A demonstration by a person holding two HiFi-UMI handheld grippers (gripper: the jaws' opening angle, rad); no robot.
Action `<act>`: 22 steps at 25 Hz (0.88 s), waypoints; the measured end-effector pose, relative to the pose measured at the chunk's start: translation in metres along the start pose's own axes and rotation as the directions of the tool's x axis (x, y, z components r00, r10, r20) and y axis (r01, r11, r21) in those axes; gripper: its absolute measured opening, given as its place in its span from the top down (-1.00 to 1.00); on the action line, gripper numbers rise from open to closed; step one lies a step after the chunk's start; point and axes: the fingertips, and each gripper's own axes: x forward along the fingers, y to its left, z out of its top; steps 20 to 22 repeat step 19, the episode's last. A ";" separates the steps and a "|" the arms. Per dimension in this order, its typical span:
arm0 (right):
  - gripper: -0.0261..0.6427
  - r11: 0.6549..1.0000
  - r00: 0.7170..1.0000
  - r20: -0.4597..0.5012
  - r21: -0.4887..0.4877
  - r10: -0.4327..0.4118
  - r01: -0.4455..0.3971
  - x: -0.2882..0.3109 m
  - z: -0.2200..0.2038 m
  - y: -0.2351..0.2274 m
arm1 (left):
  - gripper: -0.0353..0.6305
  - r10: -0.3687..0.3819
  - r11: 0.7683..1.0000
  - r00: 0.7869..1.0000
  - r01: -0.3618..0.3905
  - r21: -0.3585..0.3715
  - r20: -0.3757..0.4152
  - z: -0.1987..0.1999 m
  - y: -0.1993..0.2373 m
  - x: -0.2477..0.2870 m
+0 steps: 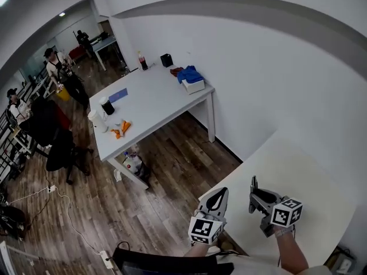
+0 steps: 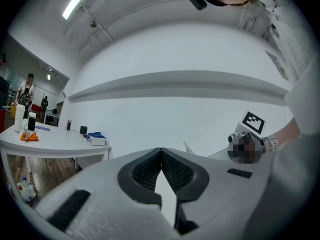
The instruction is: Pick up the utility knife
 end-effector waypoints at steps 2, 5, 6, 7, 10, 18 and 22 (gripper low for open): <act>0.53 1.000 1.000 0.000 0.000 -0.008 0.008 -0.001 0.001 -0.002 | 0.87 -0.001 1.000 1.000 0.001 0.005 0.003 0.001 -0.002 0.002; 0.53 1.000 1.000 0.005 0.005 -0.023 0.023 -0.007 0.003 -0.003 | 0.88 -0.008 1.000 1.000 0.008 0.006 0.003 0.003 -0.007 0.004; 0.53 1.000 1.000 0.007 0.006 -0.027 0.027 -0.009 0.004 -0.003 | 0.88 -0.012 1.000 1.000 0.012 0.007 0.002 0.004 -0.009 0.005; 0.53 1.000 1.000 0.008 0.007 -0.030 0.030 -0.010 0.004 -0.003 | 0.88 -0.015 1.000 1.000 0.015 0.007 0.002 0.005 -0.011 0.006; 0.53 0.999 0.999 0.015 0.011 -0.033 0.033 -0.011 0.005 -0.004 | 0.88 -0.022 1.000 1.000 0.022 0.010 0.003 0.006 -0.014 0.009; 0.53 1.000 0.999 0.025 0.017 -0.020 0.020 -0.008 0.008 -0.002 | 0.88 -0.021 1.000 1.000 0.021 0.017 -0.001 0.005 -0.015 0.008; 0.53 1.000 1.000 0.026 0.017 -0.017 0.017 -0.007 0.008 -0.001 | 0.88 -0.019 1.000 1.000 0.019 0.019 -0.001 0.005 -0.014 0.008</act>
